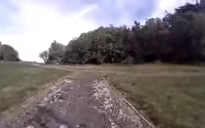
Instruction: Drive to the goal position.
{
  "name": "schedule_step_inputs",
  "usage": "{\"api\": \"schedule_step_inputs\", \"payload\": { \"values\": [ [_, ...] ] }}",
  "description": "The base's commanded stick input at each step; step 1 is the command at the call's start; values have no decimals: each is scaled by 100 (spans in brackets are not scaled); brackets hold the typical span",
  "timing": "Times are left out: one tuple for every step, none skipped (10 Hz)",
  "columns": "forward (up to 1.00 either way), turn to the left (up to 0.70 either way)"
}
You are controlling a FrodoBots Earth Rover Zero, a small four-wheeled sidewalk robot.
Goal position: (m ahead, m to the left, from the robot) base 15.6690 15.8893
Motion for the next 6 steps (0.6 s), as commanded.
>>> {"api": "schedule_step_inputs", "payload": {
  "values": [
    [85, 0],
    [85, 0],
    [85, 0],
    [85, 0],
    [85, 0],
    [85, 0]
  ]
}}
